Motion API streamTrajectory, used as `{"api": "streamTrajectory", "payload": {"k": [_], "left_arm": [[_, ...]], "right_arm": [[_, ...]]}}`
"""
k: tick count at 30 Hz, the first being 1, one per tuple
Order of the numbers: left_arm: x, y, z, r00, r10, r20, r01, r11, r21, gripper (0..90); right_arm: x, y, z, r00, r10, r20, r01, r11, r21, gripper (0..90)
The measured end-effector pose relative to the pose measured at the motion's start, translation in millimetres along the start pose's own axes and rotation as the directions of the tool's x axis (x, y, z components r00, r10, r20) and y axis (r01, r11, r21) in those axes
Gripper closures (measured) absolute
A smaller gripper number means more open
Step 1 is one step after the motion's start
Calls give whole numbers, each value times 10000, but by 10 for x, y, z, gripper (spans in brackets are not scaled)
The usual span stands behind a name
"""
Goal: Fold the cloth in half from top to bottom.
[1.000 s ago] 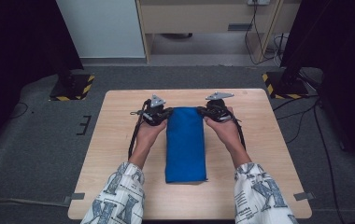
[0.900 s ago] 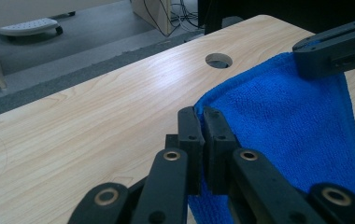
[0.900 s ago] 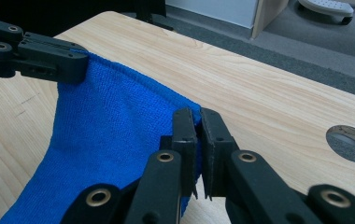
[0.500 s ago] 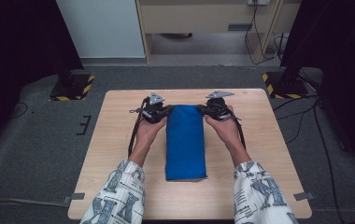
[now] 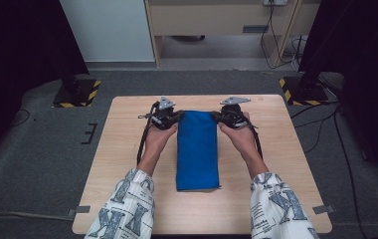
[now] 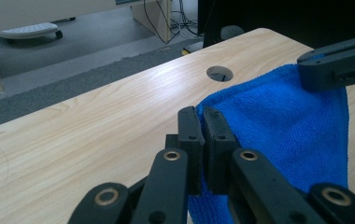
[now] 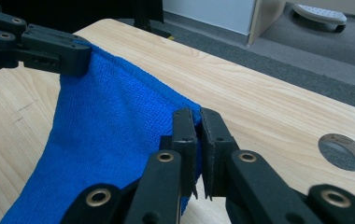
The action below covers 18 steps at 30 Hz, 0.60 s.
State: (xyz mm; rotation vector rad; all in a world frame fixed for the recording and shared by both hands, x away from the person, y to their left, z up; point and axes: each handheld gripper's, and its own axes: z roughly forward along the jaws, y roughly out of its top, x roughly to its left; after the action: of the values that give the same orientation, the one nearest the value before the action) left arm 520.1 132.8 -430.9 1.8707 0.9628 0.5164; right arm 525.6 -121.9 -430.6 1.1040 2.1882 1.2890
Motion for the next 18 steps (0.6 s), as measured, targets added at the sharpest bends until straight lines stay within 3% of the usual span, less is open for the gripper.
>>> {"api": "streamTrajectory", "payload": {"k": [10,18], "left_arm": [[-73,52,26,9997,171,145,-171,9998,49,870],[-136,7,-92,9986,494,161,-496,9987,118,870]], "right_arm": [[-84,-27,-94,9999,156,-14,-156,9996,-234,858],[-20,-110,-190,9997,103,-217,-111,9992,-396,857]]}}
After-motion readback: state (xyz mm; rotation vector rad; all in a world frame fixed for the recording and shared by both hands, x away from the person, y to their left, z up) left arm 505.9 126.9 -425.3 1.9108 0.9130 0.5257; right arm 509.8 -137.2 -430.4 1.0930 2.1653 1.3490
